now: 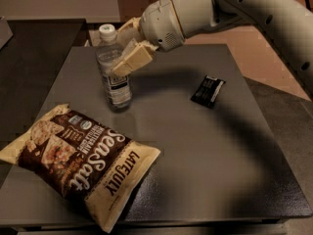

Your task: Move blue plastic bottle near brown chip bag

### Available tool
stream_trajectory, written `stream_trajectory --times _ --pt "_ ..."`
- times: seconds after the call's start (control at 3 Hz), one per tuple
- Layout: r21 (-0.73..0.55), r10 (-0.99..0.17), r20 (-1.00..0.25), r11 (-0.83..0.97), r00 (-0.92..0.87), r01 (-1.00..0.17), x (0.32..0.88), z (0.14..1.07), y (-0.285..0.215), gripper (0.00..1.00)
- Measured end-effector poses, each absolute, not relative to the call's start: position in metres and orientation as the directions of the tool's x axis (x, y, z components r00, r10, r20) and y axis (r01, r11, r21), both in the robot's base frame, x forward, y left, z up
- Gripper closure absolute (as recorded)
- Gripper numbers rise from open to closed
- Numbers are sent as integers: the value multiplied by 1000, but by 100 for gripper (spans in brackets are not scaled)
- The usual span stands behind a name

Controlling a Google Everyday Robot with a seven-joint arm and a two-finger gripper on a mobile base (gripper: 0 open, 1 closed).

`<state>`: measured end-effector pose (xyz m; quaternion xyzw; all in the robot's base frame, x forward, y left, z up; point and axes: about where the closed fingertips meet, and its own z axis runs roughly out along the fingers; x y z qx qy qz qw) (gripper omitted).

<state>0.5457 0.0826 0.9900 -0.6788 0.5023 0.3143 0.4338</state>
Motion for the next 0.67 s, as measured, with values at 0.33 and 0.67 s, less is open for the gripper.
stream_trajectory --times 0.33,0.67 --pt "-265 -401 -862 -163 310 -950 537 987 94 100" --pt "-247 -399 -866 -182 301 -952 532 981 102 82"
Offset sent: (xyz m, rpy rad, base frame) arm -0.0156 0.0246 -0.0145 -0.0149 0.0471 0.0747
